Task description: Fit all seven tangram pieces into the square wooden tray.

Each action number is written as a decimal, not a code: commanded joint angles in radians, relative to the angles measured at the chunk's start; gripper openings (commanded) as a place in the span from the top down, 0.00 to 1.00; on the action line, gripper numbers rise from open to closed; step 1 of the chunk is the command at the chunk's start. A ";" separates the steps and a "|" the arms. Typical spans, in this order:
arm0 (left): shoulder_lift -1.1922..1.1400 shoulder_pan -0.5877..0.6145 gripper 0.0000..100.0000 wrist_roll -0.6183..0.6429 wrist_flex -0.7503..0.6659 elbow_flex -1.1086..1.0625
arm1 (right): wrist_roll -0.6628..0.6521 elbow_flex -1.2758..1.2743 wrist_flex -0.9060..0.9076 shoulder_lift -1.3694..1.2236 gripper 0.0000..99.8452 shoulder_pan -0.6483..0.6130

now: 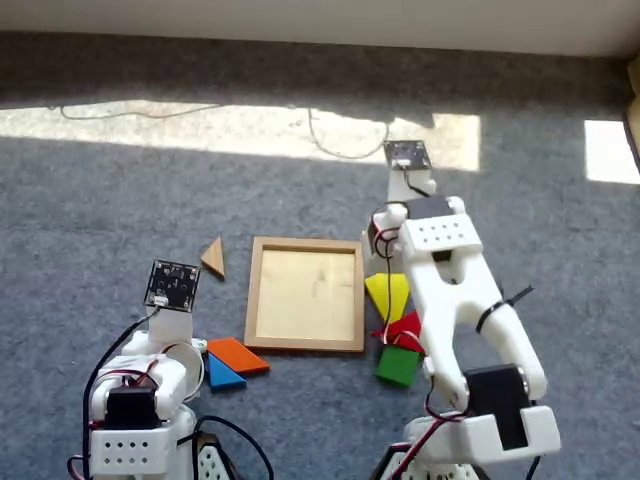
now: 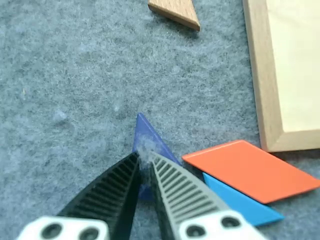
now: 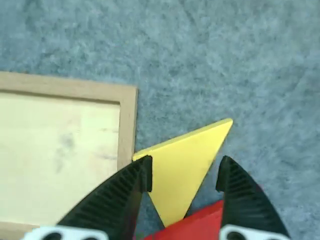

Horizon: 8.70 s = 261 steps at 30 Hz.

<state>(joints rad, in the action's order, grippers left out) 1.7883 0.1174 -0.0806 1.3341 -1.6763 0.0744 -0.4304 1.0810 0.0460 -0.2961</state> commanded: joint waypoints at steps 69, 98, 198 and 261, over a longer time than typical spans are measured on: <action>0.033 0.008 0.99 0.009 0.006 -0.019 | 0.150 0.054 0.127 -0.269 0.62 -0.053; 0.033 0.008 0.99 0.009 0.006 -0.019 | 0.037 0.010 0.202 -0.266 0.62 -0.162; 0.033 0.008 0.99 0.009 0.006 -0.019 | -0.075 -0.216 0.077 -0.005 0.54 -0.200; 0.033 0.008 0.99 0.009 0.006 -0.019 | -0.302 -0.309 0.085 -0.005 0.75 -0.177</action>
<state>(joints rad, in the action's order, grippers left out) 1.7883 0.1174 -0.0806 1.3341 -1.6763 -0.2202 -0.7281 1.1439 0.0230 -0.4895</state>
